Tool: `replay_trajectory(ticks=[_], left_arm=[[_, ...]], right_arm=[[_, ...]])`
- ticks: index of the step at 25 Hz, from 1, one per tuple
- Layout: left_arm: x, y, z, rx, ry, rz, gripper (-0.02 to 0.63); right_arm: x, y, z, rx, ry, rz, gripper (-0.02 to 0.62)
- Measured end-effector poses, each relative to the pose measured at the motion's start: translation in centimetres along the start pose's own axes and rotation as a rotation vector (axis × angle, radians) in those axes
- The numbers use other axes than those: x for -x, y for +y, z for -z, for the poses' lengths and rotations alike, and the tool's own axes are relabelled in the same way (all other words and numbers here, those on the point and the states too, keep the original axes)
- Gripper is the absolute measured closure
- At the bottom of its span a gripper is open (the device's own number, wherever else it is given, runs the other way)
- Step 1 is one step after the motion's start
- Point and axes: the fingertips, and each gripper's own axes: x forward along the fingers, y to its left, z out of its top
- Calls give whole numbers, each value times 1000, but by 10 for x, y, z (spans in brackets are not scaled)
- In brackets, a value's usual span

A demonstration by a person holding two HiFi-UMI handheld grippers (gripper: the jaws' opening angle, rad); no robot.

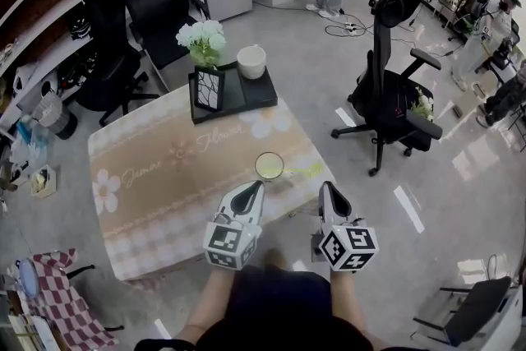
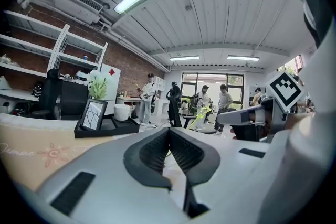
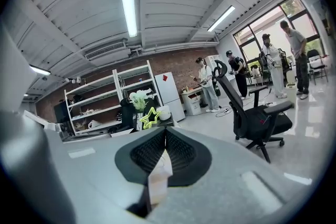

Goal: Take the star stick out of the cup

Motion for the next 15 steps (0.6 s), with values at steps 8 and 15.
replay_trajectory(ticks=[8,15], left_arm=[[-1,4,8,12,10,-8,597],[3,4,15,23,18,3,597]], right_arm=[[-4,-2,6,-18,4,-2,592],[-2,11,18,-24,29,-23,592]])
